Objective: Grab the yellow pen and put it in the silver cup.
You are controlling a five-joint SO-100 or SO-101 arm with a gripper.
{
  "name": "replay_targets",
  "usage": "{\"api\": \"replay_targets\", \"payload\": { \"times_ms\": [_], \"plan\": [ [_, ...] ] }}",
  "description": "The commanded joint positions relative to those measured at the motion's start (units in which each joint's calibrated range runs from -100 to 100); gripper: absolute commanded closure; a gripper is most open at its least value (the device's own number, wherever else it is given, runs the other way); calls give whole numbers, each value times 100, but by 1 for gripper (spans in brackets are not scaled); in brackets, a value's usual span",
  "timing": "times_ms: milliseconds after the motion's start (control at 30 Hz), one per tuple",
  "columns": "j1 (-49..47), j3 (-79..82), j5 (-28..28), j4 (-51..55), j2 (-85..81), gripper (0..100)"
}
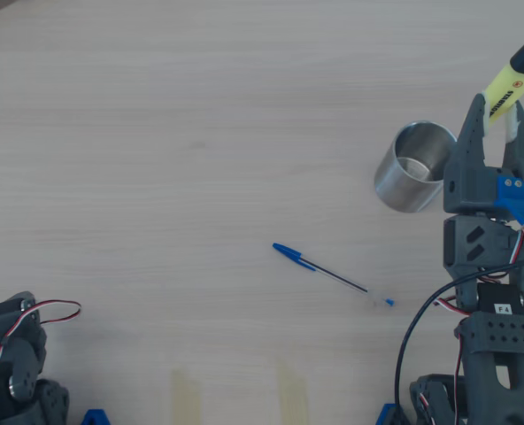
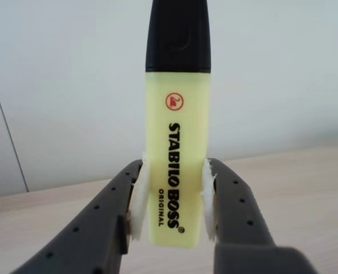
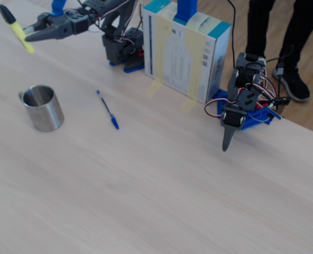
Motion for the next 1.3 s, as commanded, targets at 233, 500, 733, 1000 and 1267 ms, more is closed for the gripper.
{"api": "replay_targets", "payload": {
  "times_ms": [233,500,733,1000,1267],
  "plan": [
    [-446,-65,332,-385,931,98],
    [-393,-229,290,-1097,1846,98],
    [-367,-673,290,-1166,2511,98],
    [-166,-855,326,-1166,3018,98],
    [-70,-864,326,-1166,3275,98]
  ]
}}
